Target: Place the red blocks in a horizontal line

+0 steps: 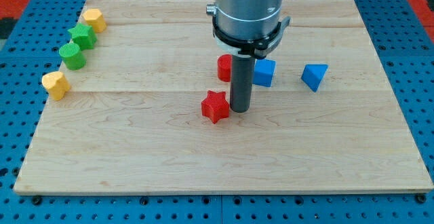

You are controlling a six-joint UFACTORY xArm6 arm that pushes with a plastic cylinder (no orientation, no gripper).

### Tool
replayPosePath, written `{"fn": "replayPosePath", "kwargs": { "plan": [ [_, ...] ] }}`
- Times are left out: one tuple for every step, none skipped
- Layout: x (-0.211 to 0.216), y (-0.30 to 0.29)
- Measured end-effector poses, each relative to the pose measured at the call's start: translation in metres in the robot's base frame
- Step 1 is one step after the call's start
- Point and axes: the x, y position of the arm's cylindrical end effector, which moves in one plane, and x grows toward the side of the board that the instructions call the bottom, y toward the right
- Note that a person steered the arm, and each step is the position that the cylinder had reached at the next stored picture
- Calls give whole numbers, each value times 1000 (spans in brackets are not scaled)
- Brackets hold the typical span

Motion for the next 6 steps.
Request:
{"fn": "replayPosePath", "kwargs": {
  "plan": [
    [-45,-4],
    [-6,-5],
    [18,-35],
    [9,-56],
    [-57,-57],
    [-100,-54]
  ]
}}
